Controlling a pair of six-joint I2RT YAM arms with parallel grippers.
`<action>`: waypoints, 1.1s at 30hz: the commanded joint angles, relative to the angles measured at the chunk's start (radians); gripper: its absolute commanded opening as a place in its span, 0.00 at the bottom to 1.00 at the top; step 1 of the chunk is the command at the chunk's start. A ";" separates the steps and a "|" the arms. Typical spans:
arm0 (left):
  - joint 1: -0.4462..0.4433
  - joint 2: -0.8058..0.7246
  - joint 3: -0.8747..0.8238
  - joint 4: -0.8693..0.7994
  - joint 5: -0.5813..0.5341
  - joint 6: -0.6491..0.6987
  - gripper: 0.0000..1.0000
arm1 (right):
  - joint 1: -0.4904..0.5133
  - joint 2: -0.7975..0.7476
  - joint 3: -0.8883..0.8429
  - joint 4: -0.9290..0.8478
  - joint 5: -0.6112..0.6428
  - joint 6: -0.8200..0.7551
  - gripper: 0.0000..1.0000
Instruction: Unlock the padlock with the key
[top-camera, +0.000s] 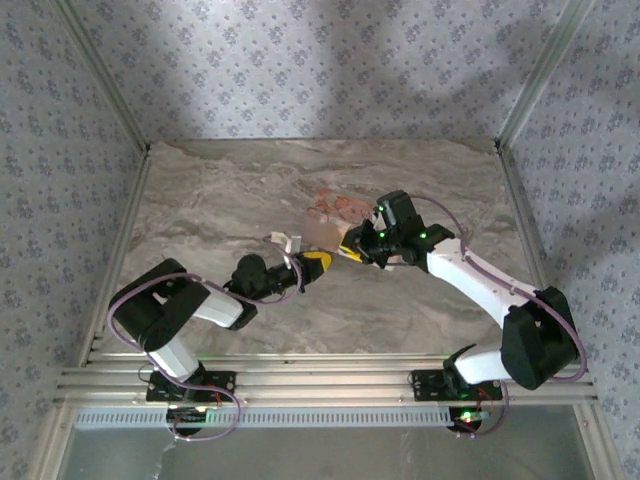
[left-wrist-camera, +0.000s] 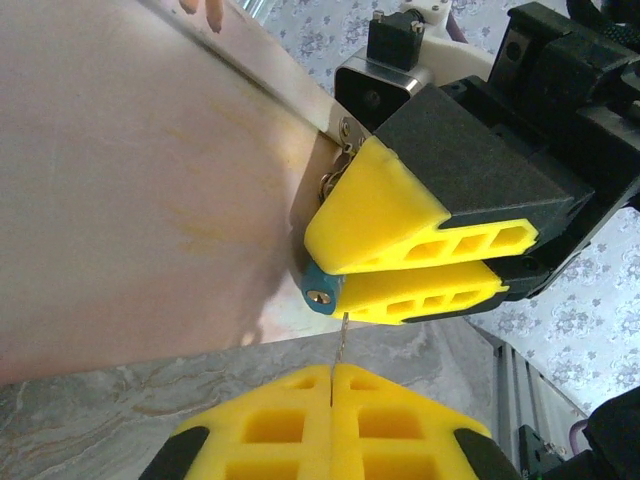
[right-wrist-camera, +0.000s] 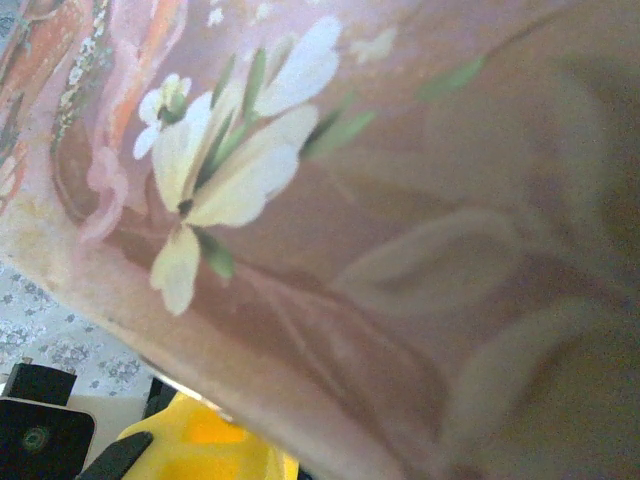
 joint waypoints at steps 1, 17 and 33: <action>-0.005 0.000 0.025 0.042 0.005 -0.010 0.00 | -0.004 -0.022 0.002 0.057 -0.024 0.008 0.00; -0.005 0.043 0.053 0.042 0.003 -0.018 0.00 | 0.003 -0.023 0.002 0.064 -0.023 0.014 0.00; -0.004 0.042 0.063 0.042 0.002 -0.013 0.00 | 0.006 -0.022 -0.003 0.070 -0.023 0.018 0.00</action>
